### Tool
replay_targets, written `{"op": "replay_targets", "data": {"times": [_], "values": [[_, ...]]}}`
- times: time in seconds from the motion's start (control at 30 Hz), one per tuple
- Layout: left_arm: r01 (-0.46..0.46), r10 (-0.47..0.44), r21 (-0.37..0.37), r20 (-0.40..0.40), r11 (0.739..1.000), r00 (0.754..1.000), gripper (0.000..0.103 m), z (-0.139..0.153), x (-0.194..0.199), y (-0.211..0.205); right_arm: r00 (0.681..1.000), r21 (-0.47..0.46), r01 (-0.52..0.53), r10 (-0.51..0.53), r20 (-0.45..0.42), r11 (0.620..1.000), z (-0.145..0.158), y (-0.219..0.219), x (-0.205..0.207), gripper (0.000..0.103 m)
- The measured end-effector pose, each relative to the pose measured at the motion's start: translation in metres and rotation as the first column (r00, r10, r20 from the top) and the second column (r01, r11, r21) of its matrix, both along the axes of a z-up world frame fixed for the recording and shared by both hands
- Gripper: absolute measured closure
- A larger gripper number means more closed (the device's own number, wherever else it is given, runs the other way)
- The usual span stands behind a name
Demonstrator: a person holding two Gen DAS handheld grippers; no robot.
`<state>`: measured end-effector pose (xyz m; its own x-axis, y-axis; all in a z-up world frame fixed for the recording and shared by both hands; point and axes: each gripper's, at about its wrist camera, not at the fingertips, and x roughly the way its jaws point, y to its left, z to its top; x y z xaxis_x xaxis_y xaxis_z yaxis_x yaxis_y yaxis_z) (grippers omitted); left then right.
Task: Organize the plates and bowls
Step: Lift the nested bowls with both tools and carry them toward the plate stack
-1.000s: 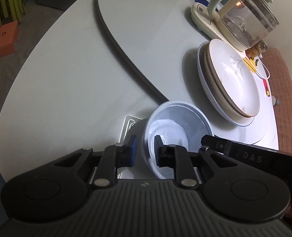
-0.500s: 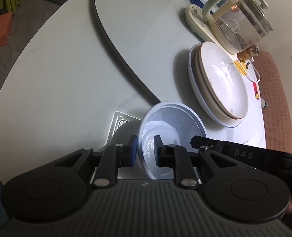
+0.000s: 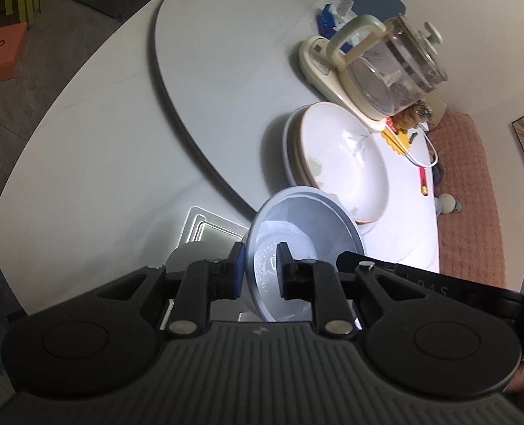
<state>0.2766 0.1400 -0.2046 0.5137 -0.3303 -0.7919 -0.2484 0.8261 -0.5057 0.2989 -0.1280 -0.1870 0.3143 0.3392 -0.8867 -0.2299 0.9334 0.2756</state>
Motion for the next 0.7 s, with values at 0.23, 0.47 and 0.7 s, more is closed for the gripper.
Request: {"op": "replay_targets", "data": {"times": [0.23, 0.47, 0.7], "values": [[0.009, -0.010, 0.010, 0.053, 1.000, 0.999, 0.082, 0.033, -0.014, -0.016, 0.999, 0.030, 0.022, -0.023, 0.039, 0.999, 0.027, -0.018, -0.014, 0.086], [0.037, -0.037, 0.003, 0.067, 0.999, 0.997, 0.082, 0.038, -0.022, -0.031, 0.998, 0.069, 0.035, -0.038, 0.044, 0.997, 0.038, -0.040, -0.023, 0.086], [0.054, -0.055, 0.016, 0.080, 0.998, 0.995, 0.082, 0.043, -0.026, -0.053, 0.997, 0.067, 0.036, -0.041, 0.065, 0.997, 0.043, -0.058, -0.033, 0.086]]}}
